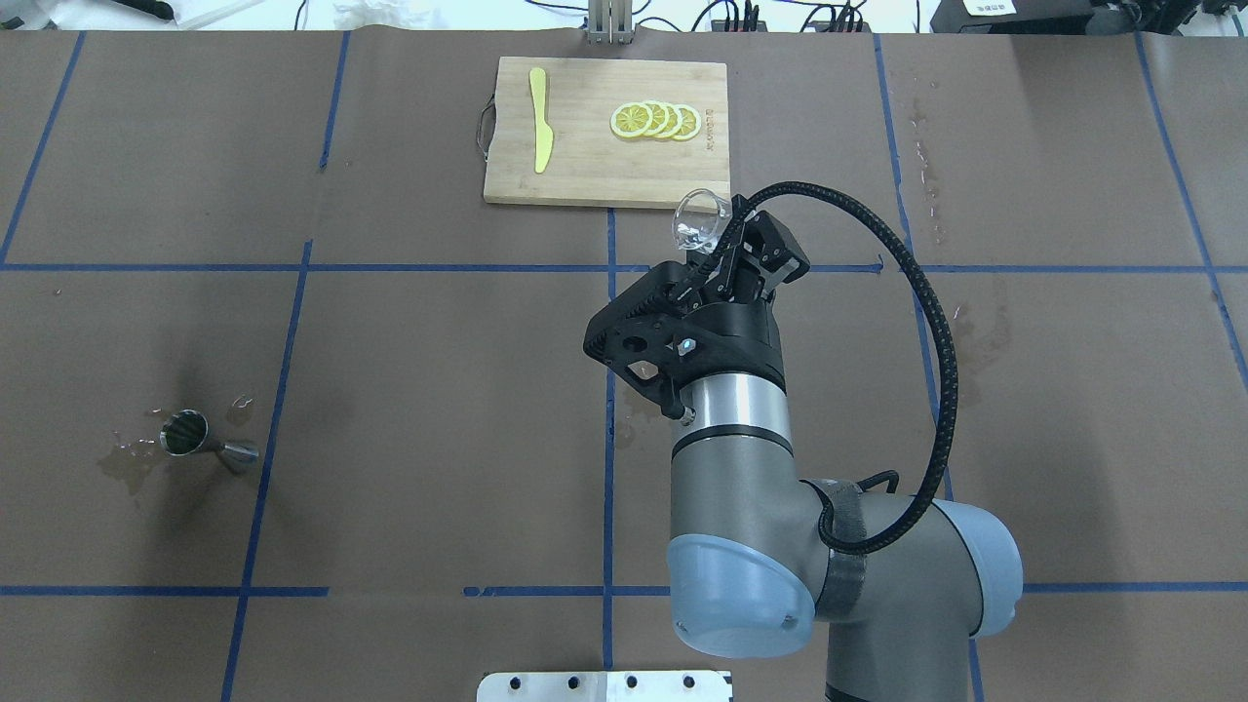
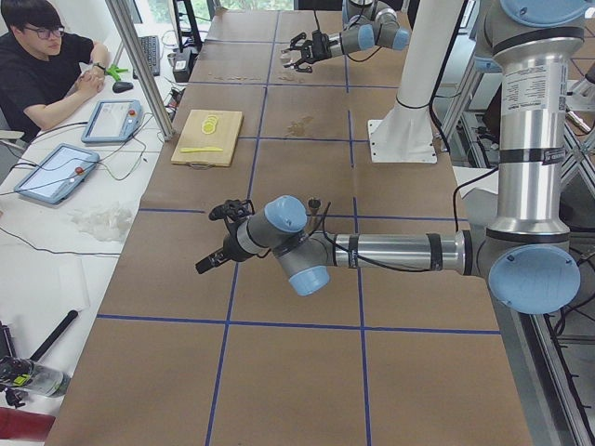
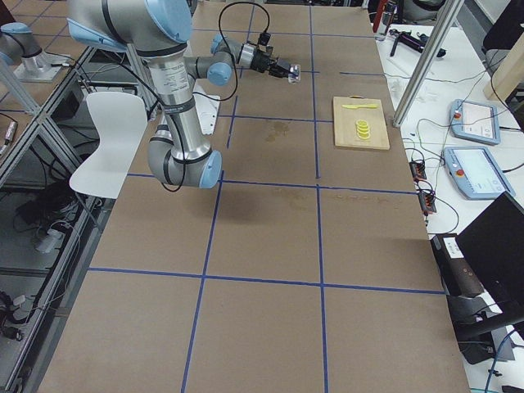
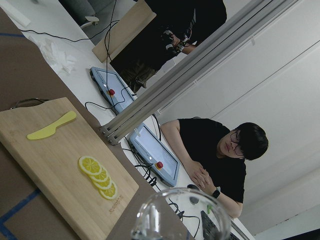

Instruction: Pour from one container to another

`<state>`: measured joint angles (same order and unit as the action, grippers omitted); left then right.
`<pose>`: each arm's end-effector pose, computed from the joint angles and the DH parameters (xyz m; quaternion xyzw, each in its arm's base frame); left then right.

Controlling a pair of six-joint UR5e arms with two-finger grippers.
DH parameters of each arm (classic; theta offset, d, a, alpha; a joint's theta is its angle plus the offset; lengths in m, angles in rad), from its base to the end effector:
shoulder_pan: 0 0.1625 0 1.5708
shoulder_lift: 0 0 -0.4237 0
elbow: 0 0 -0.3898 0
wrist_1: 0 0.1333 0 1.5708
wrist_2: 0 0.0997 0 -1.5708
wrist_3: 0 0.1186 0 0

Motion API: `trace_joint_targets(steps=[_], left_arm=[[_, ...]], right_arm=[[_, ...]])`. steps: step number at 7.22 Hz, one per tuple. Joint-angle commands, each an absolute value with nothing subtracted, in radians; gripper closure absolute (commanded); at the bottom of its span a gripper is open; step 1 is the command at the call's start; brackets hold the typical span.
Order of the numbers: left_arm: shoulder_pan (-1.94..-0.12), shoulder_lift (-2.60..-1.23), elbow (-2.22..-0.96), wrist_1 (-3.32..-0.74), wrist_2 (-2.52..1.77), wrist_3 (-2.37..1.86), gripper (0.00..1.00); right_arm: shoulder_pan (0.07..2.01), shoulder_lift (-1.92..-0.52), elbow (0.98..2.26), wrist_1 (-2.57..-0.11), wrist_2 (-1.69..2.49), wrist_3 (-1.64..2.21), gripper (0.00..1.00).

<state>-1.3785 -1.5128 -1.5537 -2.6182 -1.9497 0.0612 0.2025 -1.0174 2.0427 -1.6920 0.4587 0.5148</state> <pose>0.0099 -0.5190 0.5944 0.4470 0.1962 0.1970 0.8502 -0.4689 -0.3409 0.1439 0.6022 -0.0205 -0.1064 0.7909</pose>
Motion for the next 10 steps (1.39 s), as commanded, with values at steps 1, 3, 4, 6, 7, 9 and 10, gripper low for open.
trace_joint_targets(steps=[1,3,4,6,7,9,10], left_arm=[[-1.48,-1.505,-1.534,-2.597,-1.907,0.078,0.0],[-1.506,-1.517,-1.461,-2.49,-1.905,0.08,0.0],[-1.509,-1.508,-1.457,-2.471,-1.916,0.08,0.0],[-1.508,-1.549,-1.465,-2.174,-2.074,0.081,0.0],[-1.509,-1.557,-1.474,-2.013,-2.212,0.081,0.0],[-1.513,-1.574,-1.471,-1.802,-2.375,0.077,0.0],[-1.516,-1.578,-1.471,-1.673,-2.443,0.077,0.0]], right_arm=[[0.202,-1.02,2.045,-1.692,0.459,0.515,1.0],[0.199,-1.023,2.045,-1.692,0.459,0.52,1.0],[0.199,-1.023,2.045,-1.692,0.459,0.52,1.0],[0.199,-1.031,2.045,-1.692,0.459,0.522,1.0],[0.199,-1.031,2.045,-1.692,0.459,0.522,1.0],[0.199,-1.031,2.046,-1.692,0.459,0.531,1.0],[0.199,-1.031,2.046,-1.692,0.459,0.531,1.0]])
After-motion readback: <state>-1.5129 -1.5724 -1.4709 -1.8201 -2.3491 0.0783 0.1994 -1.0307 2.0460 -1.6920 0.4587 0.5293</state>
